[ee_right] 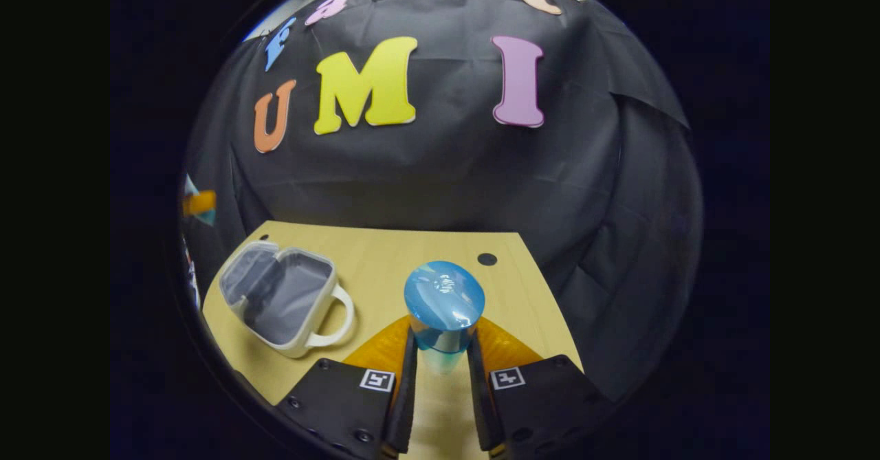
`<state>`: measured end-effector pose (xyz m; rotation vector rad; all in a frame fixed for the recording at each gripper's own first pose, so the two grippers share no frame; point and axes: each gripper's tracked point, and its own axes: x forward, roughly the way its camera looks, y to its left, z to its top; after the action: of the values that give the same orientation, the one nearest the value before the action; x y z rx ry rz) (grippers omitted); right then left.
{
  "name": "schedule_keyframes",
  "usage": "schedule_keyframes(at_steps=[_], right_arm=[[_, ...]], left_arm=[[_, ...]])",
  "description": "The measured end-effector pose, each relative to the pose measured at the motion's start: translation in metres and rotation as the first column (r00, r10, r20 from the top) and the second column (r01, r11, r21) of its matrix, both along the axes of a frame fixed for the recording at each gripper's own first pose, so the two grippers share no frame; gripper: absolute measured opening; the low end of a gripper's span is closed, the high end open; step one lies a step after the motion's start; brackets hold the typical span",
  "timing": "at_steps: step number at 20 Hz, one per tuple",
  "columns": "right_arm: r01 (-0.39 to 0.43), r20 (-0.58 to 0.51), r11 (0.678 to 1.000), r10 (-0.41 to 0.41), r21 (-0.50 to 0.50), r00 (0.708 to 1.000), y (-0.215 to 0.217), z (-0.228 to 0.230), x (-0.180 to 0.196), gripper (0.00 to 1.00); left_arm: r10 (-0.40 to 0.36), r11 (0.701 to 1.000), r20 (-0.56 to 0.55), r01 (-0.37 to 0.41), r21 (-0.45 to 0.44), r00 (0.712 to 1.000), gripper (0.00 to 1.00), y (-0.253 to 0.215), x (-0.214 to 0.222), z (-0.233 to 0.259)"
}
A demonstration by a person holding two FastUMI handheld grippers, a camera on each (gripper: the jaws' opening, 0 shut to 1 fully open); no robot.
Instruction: First open the suitcase, pack the skin care products into it, and then close the suitcase.
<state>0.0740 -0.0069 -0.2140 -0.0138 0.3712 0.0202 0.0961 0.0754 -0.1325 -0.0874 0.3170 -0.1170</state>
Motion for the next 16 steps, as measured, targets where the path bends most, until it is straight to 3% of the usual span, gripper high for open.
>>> schedule_keyframes(at_steps=[4, 7, 9, 11, 15, 16], right_arm=[[-0.037, -0.020, 0.997, 0.036, -0.062, 0.999, 0.029, 0.001, -0.018, 0.34], [-0.066, -0.063, 0.996, 0.062, -0.055, 0.996, 0.052, -0.012, -0.027, 0.34], [-0.078, -0.088, 0.996, 0.073, -0.046, 0.993, 0.062, -0.022, -0.029, 0.34], [-0.095, -0.111, 0.995, 0.090, -0.040, 0.990, 0.074, -0.030, -0.029, 0.34], [-0.121, -0.138, 0.992, 0.113, -0.046, 0.984, 0.086, -0.040, -0.025, 0.34], [-0.125, -0.145, 0.991, 0.117, -0.046, 0.983, 0.088, -0.042, -0.023, 0.34]], left_arm=[[-0.021, 1.000, -0.189, 0.023, 0.008, 0.982, 0.34, 0.002, 0.020, -0.104], [-0.040, 0.999, -0.326, 0.034, -0.024, 0.944, 0.33, -0.006, 0.013, -0.150], [-0.051, 0.998, -0.372, 0.056, 0.001, 0.927, 0.33, -0.011, 0.009, -0.171], [-0.049, 0.996, -0.443, 0.075, 0.042, 0.895, 0.33, -0.011, 0.003, -0.194], [-0.035, 0.997, -0.593, 0.067, 0.032, 0.805, 0.33, -0.017, -0.011, -0.232], [-0.035, 0.997, -0.608, 0.069, 0.034, 0.793, 0.33, -0.018, -0.013, -0.235]])
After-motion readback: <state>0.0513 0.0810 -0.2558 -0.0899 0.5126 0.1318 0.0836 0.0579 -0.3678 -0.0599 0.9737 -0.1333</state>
